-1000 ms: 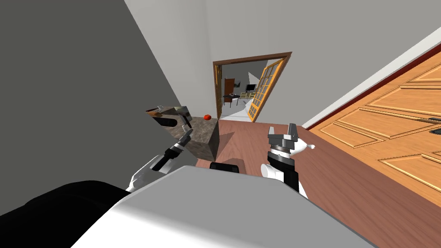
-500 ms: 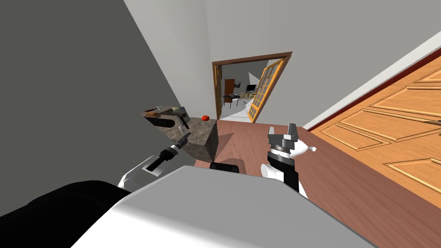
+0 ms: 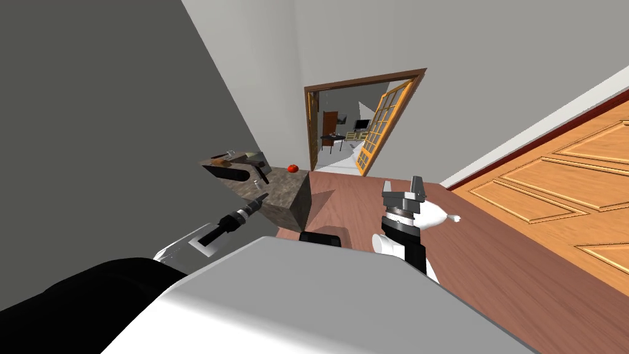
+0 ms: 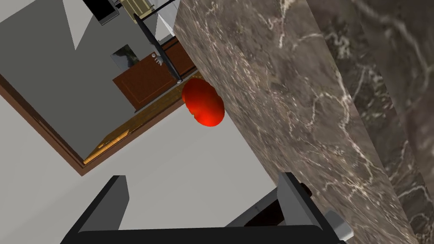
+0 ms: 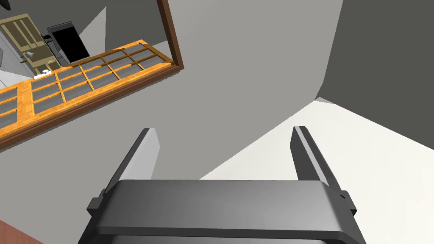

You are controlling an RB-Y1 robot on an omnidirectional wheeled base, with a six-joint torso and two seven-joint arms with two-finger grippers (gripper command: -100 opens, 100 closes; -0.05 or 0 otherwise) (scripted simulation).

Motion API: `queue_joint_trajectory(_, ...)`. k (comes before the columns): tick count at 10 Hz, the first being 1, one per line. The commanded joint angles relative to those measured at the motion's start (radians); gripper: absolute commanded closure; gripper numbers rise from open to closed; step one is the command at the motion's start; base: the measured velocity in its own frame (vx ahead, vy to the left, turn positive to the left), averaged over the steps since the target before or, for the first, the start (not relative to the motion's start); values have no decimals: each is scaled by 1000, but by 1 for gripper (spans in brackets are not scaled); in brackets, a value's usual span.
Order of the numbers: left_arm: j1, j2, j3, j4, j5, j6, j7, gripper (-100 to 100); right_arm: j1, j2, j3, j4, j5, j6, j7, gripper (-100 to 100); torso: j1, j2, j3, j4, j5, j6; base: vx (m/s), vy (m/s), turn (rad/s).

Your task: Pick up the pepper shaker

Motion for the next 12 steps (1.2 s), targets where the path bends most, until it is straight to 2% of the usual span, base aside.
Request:
queue_joint_trajectory(1,1,16,-3,0,1,9,1,-100,0,0,0,0,0,0,0,0,0,0,0,0,0,0,14,-30,-31)
queue_joint_trajectory(2,22,62,-10,38,13,18,15,-100,0,0,0,0,0,0,0,0,0,0,0,0,0,0,51,-61,-15)
queue_joint_trajectory(4,22,74,-10,38,13,18,15,-100,0,0,0,0,0,0,0,0,-3,-4,-2,-1,0,1,135,-73,-105)
queue_joint_trajectory(5,45,117,-19,77,27,27,29,-100,0,0,0,0,0,0,0,0,-3,-8,-5,-2,-1,1,203,-45,-50)
queue_joint_trajectory(6,45,132,-19,77,27,27,29,-100,0,0,0,0,0,0,0,0,-1,-11,-6,-2,0,0,141,-39,17)
queue_joint_trajectory(7,68,167,-31,117,42,35,43,-100,0,0,0,0,0,0,0,0,-1,-9,-5,-2,0,0,124,-60,-2)
queue_joint_trajectory(8,68,189,-31,117,42,35,43,-100,0,0,0,0,0,0,0,0,-2,-7,-4,-2,0,0,93,-51,7)
queue_joint_trajectory(9,92,226,-44,156,57,43,55,-100,0,0,0,0,0,0,0,0,-2,-6,-3,-1,0,0,118,-60,-18)
queue_joint_trajectory(10,92,245,-44,156,57,43,55,-100,0,0,0,0,0,0,0,0,-2,-6,-4,-1,0,0,107,-44,2)
queue_joint_trajectory(11,117,284,-59,195,74,50,67,-100,0,0,0,0,0,0,0,0,-1,-6,-3,-1,0,0,113,-31,-15)
queue_joint_trajectory(12,117,301,-59,195,74,50,67,-100,0,0,0,0,0,0,0,0,0,-6,-3,-1,0,0,101,-29,-6)
